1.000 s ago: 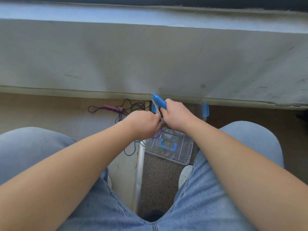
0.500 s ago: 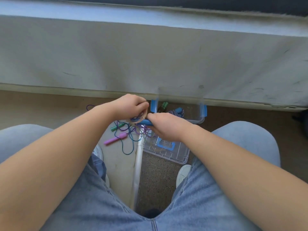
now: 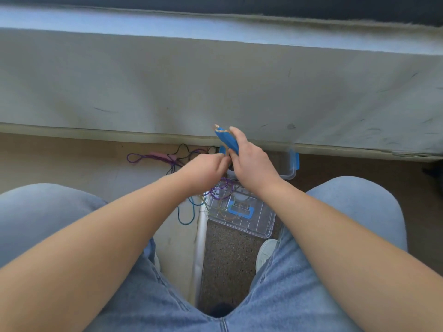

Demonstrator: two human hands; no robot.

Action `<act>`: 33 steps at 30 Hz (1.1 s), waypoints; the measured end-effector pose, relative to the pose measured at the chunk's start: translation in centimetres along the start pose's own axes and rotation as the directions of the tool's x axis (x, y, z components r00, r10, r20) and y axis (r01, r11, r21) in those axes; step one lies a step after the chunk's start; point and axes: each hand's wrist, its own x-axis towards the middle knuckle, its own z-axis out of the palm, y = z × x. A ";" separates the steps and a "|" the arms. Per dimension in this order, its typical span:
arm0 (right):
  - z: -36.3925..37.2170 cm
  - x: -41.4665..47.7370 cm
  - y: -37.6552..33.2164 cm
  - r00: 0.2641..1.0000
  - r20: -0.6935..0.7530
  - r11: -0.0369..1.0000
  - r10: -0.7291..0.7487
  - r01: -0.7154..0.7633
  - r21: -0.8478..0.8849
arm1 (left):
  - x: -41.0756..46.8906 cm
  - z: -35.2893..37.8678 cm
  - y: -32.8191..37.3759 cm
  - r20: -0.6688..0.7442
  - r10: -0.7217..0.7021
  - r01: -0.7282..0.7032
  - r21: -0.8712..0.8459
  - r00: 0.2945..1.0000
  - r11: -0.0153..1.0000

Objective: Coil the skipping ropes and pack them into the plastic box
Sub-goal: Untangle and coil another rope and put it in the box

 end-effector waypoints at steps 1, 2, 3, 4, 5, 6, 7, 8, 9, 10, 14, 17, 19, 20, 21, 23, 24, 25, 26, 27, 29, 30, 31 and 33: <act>0.1 0.1 0.1 1.000 0.013 0.999 0.013 -0.013 -0.046 | -0.1 0.3 0.2 0.005 0.031 -0.031 0.074 1.000 0.997; 0.1 0.2 0.3 0.999 0.025 0.995 0.020 -0.017 -0.096 | -0.1 0.4 0.2 0.017 0.046 -0.047 0.117 0.999 0.992; 0.1 0.3 0.4 0.999 0.029 0.990 0.021 -0.016 -0.141 | -0.1 0.3 -0.1 0.041 0.057 -0.063 0.144 0.998 0.988; 0.2 0.4 0.6 1.000 0.022 0.984 0.021 -0.016 -0.177 | -0.1 0.1 -0.3 0.072 0.074 -0.086 0.183 0.995 0.979; 0.2 0.5 0.8 1.000 0.008 0.977 0.027 -0.024 -0.212 | -0.1 -0.1 -0.4 0.105 0.090 -0.113 0.236 0.990 0.965; 0.2 0.6 1.1 0.999 0.005 0.966 0.042 -0.039 -0.257 | -0.3 -0.2 -0.3 0.134 0.111 -0.146 0.292 0.985 0.945; 0.2 0.7 1.4 0.998 0.019 0.946 0.066 -0.056 -0.319 | -0.4 -0.2 -0.2 0.149 0.145 -0.188 0.344 0.978 0.920; 0.1 0.7 1.7 0.994 0.051 0.920 0.095 -0.068 -0.385 | -0.4 -0.2 -0.1 0.149 0.190 -0.234 0.390 0.970 0.891; 0.1 0.7 1.9 0.988 0.092 0.894 0.124 -0.071 -0.442 | -0.5 -0.1 0.0 0.138 0.252 -0.287 0.439 0.958 0.852; 0.0 0.6 2.0 0.980 0.137 0.871 0.142 -0.058 -0.487 | -0.4 -0.1 0.1 0.121 0.324 -0.340 0.490 0.938 0.803; 1.0 0.3 1.9 0.937 0.349 0.842 0.032 0.163 -0.515 | 0.5 -1.4 -0.4 0.028 0.508 -0.436 0.555 0.861 0.708; 1.6 0.4 1.3 0.890 0.448 0.878 -0.083 0.278 -0.390 | 1.1 -3.2 -1.9 -0.112 0.427 -0.354 0.396 0.897 0.847; 1.3 0.4 1.0 0.890 0.433 0.921 -0.143 0.280 -0.271 | 1.5 -3.9 -2.8 -0.166 0.297 -0.245 0.275 0.940 0.930; 1.1 0.4 0.9 0.892 0.415 0.927 -0.179 0.294 -0.232 | 1.5 -4.1 -3.1 -0.153 0.201 -0.170 0.196 0.968 0.966; 0.9 0.3 1.0 0.891 0.400 0.924 -0.214 0.317 -0.214 | 1.7 -4.0 -3.5 -0.111 0.087 -0.076 0.096 0.990 0.992; 0.9 0.2 1.1 0.892 0.365 0.917 -0.266 0.350 -0.189 | 1.8 -3.9 -4.4 0.035 -0.106 0.110 -0.163 0.994 0.980; 0.9 0.1 1.2 0.898 0.337 0.921 -0.284 0.353 -0.164 | 1.8 -3.7 -4.9 0.099 -0.153 0.175 -0.280 0.983 0.944; 0.8 -0.1 1.1 0.906 0.297 0.927 -0.301 0.350 -0.131 | 1.8 -3.5 -5.3 0.131 -0.185 0.220 -0.364 0.974 0.905; 0.8 -0.2 1.0 0.918 0.251 0.937 -0.308 0.339 -0.091 | 1.8 -3.3 -5.6 0.142 -0.210 0.251 -0.427 0.967 0.869; 0.7 -0.3 0.8 0.930 0.201 0.945 -0.309 0.324 -0.050 | 1.7 -3.2 -5.7 0.146 -0.231 0.273 -0.473 0.962 0.838; 0.3 -0.4 0.3 0.952 0.149 0.964 -0.266 0.267 0.013 | 1.7 -2.7 -5.6 0.140 -0.244 0.281 -0.513 0.960 0.811; 0.1 -0.4 0.0 0.964 0.148 0.975 -0.222 0.220 0.026 | 1.7 -2.5 -5.4 0.121 -0.240 0.268 -0.487 0.963 0.831; 0.1 -0.4 -0.1 0.972 0.151 0.984 -0.179 0.177 0.022 | 1.7 -2.2 -5.1 0.084 -0.228 0.242 -0.413 0.970 0.878; 0.1 -0.2 0.1 0.984 0.126 0.992 -0.123 0.126 -0.016 | 1.6 -1.6 -4.2 -0.004 -0.174 0.171 -0.178 0.985 0.969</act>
